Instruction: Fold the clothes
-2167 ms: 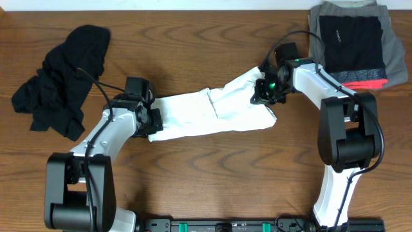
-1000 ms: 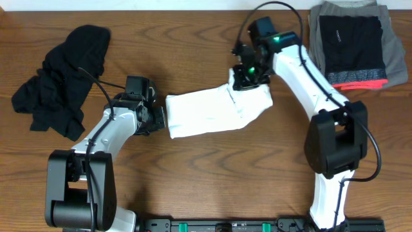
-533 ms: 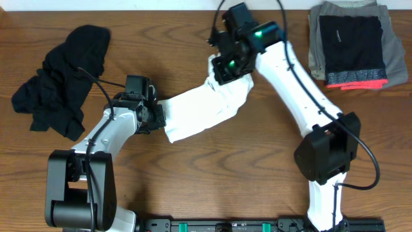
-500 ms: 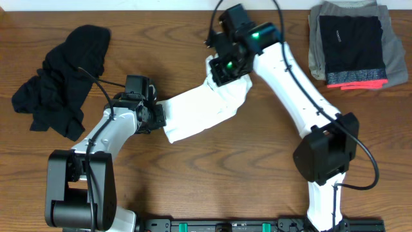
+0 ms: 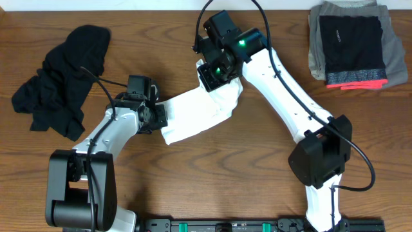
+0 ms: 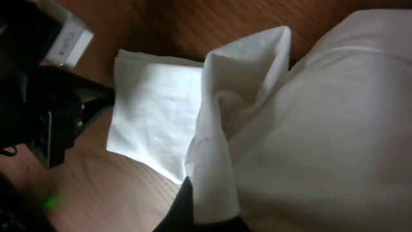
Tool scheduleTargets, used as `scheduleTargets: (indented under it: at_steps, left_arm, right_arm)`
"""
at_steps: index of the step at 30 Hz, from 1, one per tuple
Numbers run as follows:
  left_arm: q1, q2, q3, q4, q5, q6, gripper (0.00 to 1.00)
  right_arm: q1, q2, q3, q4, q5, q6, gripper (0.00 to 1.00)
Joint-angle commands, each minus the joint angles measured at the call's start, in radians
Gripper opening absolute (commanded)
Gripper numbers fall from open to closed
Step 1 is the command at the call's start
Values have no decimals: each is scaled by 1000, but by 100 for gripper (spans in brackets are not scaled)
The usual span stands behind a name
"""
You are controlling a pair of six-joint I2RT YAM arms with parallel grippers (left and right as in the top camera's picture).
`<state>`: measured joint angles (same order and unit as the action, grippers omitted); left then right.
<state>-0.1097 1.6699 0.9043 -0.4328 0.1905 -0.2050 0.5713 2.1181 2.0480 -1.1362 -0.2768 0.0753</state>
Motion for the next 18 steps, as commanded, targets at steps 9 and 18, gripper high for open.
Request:
scheduleTargets:
  at_steps: [9,18]
  left_arm:
    - [-5,10,-17,5,11,9,6]
    - [-5,10,-17,5,11,10,6]
  right_arm:
    - [111,-31,19,47,-11,19,1]
    - [171,0,18,53,-11,33,1]
